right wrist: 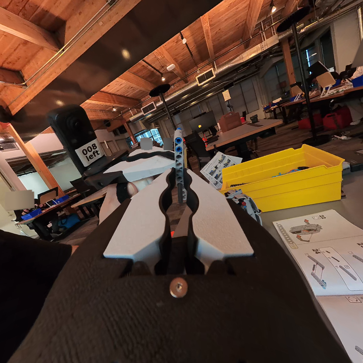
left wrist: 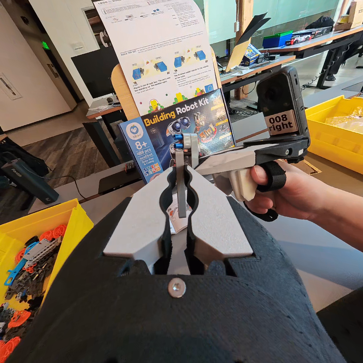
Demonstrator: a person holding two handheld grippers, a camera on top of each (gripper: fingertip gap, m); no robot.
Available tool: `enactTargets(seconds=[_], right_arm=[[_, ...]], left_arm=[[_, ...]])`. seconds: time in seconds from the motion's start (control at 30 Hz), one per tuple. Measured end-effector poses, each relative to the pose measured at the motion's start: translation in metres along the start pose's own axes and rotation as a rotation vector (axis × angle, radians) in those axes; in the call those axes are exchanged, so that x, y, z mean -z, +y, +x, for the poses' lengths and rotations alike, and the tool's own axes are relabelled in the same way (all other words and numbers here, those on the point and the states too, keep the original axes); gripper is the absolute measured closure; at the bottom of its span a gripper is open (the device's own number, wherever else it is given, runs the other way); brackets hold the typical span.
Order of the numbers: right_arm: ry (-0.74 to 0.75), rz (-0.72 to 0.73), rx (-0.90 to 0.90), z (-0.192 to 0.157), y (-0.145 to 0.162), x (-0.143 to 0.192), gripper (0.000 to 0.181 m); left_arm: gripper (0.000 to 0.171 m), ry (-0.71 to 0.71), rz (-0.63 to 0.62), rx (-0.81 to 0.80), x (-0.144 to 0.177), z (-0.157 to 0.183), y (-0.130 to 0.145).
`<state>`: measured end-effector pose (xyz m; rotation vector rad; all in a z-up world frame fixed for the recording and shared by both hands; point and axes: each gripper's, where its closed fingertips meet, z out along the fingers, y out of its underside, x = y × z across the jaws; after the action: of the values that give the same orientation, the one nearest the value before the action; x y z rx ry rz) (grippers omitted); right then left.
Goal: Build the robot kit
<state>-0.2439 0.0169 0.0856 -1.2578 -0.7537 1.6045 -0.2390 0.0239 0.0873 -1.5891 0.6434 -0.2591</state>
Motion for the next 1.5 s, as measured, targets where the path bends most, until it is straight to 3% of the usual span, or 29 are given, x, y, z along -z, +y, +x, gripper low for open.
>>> enactTargets(seconds=[0.37,0.77,1.5], right_arm=[[0.166,-0.197,0.211,0.014,0.016,0.002,0.176],[0.304,-0.294,0.331,0.021,0.023,0.002,0.176],[0.28,-0.545,0.555,0.021,0.048,0.011,0.176]], left_arm=[[0.166,-0.018,-0.075,-0.102,-0.006,-0.001,0.018],[0.166,-0.086,-0.064,-0.201,-0.008,-0.001,0.024],[0.166,0.058,-0.201,-0.497,-0.004,0.013,0.043]])
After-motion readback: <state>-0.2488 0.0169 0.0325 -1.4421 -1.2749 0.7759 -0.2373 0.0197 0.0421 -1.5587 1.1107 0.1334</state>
